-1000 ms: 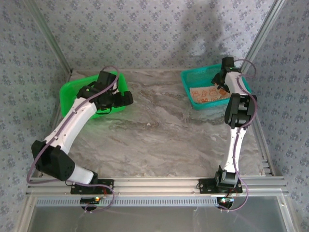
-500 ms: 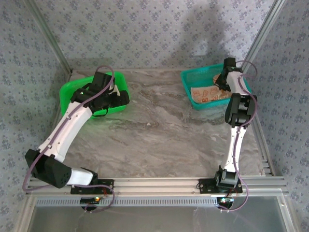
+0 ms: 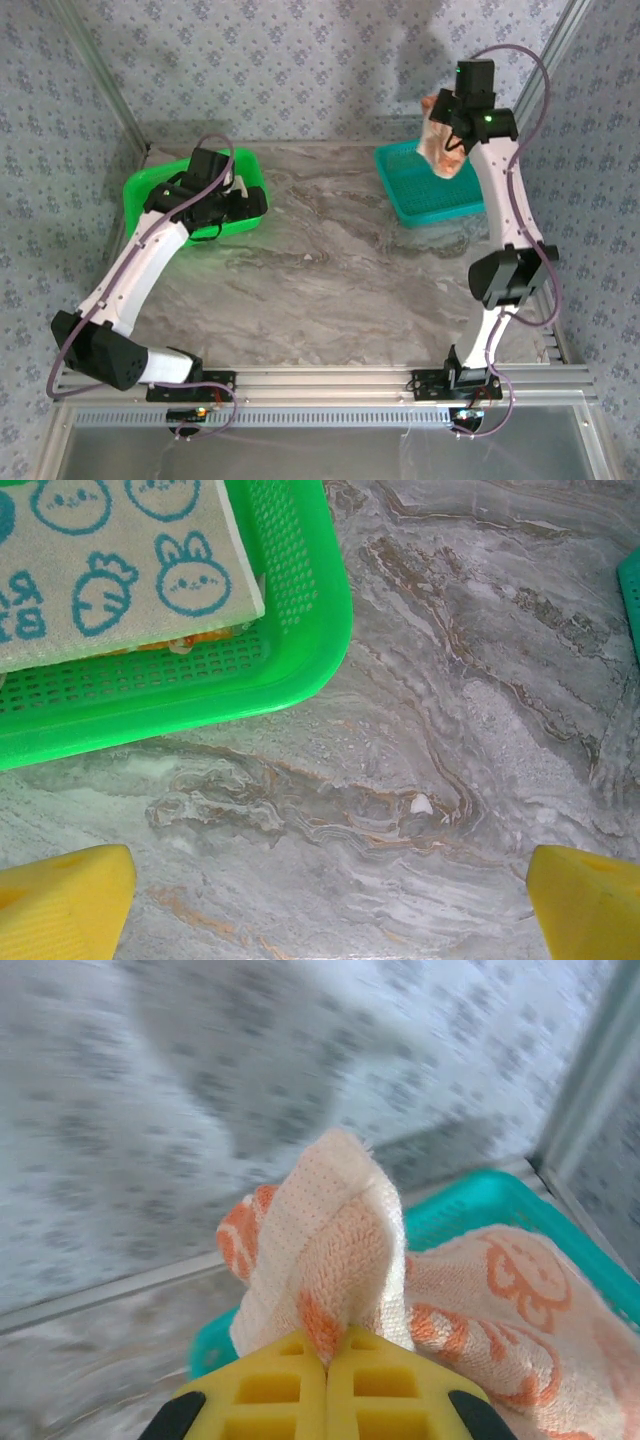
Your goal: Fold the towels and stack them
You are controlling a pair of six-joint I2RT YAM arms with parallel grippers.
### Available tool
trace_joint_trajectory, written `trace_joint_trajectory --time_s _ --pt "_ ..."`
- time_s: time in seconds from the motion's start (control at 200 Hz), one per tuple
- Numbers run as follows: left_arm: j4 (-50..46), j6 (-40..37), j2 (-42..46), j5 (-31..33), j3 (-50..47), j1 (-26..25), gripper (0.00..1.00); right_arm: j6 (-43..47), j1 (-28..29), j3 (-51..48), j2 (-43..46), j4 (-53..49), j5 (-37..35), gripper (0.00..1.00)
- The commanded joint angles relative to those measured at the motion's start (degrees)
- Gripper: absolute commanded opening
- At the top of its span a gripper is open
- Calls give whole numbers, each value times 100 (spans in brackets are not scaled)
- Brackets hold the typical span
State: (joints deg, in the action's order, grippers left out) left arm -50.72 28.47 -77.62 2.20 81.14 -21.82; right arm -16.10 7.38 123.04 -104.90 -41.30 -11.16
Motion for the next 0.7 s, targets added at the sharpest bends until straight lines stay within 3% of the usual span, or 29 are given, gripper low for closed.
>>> trace_joint_trajectory --time_s 0.0,0.18,0.395,0.51,0.645,0.695 --pt "106 -220 280 -151 51 102 100 420 575 18 476 -50 196 0" --pt "58 -336 513 -411 -41 282 100 85 1702 -381 930 -669 293 0" --pt "-109 -439 795 -792 -309 310 98 -927 2593 -1983 1068 -570 1056 0" --pt "-60 -281 999 -958 -732 303 95 -1208 2823 -2562 653 97 1440 5" --pt "301 89 1201 -1303 -1511 203 89 -1240 2899 -2349 -346 554 1718 6" --pt "422 263 1208 -1335 -1757 89 86 -1112 2880 -2095 -773 588 1808 18"
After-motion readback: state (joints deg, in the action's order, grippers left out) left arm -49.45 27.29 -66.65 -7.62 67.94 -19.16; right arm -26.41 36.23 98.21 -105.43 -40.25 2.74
